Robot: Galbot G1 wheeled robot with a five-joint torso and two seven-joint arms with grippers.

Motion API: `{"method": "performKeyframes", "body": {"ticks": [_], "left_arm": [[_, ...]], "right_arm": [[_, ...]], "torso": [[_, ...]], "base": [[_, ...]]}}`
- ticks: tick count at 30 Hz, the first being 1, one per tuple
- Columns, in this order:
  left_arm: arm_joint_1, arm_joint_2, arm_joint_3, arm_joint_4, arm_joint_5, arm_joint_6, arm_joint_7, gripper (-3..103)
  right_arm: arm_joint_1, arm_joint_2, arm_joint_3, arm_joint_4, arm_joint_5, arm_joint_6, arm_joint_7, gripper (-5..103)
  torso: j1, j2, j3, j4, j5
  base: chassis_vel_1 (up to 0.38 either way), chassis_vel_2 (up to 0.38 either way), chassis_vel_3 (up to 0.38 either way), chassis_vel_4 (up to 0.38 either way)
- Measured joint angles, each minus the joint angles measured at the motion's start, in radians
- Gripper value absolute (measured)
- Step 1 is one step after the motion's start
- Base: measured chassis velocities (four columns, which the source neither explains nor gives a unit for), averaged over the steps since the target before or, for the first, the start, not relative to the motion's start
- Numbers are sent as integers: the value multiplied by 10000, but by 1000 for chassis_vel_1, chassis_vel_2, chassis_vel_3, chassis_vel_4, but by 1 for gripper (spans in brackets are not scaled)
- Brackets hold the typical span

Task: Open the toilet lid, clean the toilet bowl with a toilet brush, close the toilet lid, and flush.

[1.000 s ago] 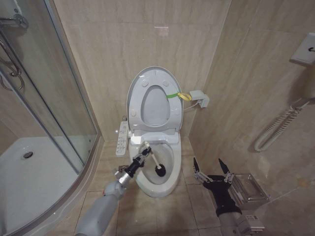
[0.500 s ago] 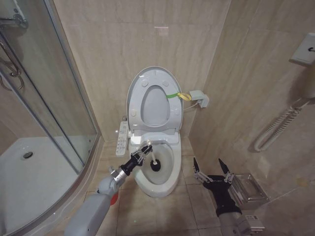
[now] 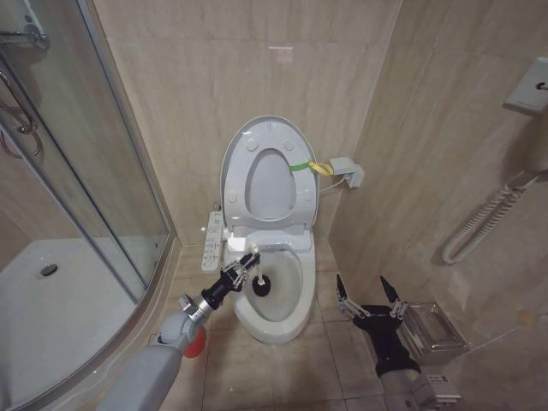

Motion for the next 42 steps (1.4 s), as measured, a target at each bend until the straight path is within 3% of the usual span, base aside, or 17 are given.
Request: {"method": "performKeyframes", "body": {"ticks": [3,9,15,21,23,24,28,29,32,34,36,42], "left_arm": [[24,151,-84,61,15,-59,-79,16],[393,398,-208,-1042,-178,-65,-458,16],[986,760,-471,-2632,-577,-57,-1144,16],[1720,936,-1005,-3929,-349,-58,-1923,16],[2134,970,-1286,-4517,42,-54,-2475,16],[2134,970,-1286,-4517,42,-54,-2475,16],[3257,909,-1468,-5768,821,-12,-4312,16],[3257,909,-1468,-5768,821,-12,-4312,16],[4388,574,-1689,-6507,1836,-32,-5343,16],[4653,473,-1799,-6657,2160,-33,-5513,16],[5982,-29,-2594,-7308,3774,-109,-6084,16],[7132,-521,-3423,-7723,4645,-324,-6356,16]], "right_arm": [[0,0,0,0,0,0,0,100],[0,0,0,0,0,0,0,100],[0,0,0,0,0,0,0,100],[0,0,-1,0,0,0,0,100],[0,0,0,0,0,0,0,100],[0,0,0,0,0,0,0,100],[0,0,0,0,0,0,-1,100],[0,0,0,0,0,0,-1,100],[0,1,-1,0,0,0,0,100],[0,0,0,0,0,0,0,100],[0,0,0,0,0,0,0,100],[0,1,-1,0,0,0,0,100]], "torso": [[2,-1,2,1,-3],[1,0,1,0,0],[1,0,1,1,-1],[0,0,0,3,0],[1,0,0,3,0],[1,0,0,3,0],[0,0,0,1,0],[0,0,0,1,0],[0,0,-1,1,1],[0,0,0,3,0],[0,0,0,2,1],[0,1,-1,2,3]], "base": [[0,0,0,0],[0,0,0,0],[0,0,0,0],[0,0,0,0],[0,0,0,0],[0,0,0,0],[0,0,0,0],[0,0,0,0],[0,0,0,0],[0,0,0,0],[0,0,0,0],[0,0,0,0]]}}
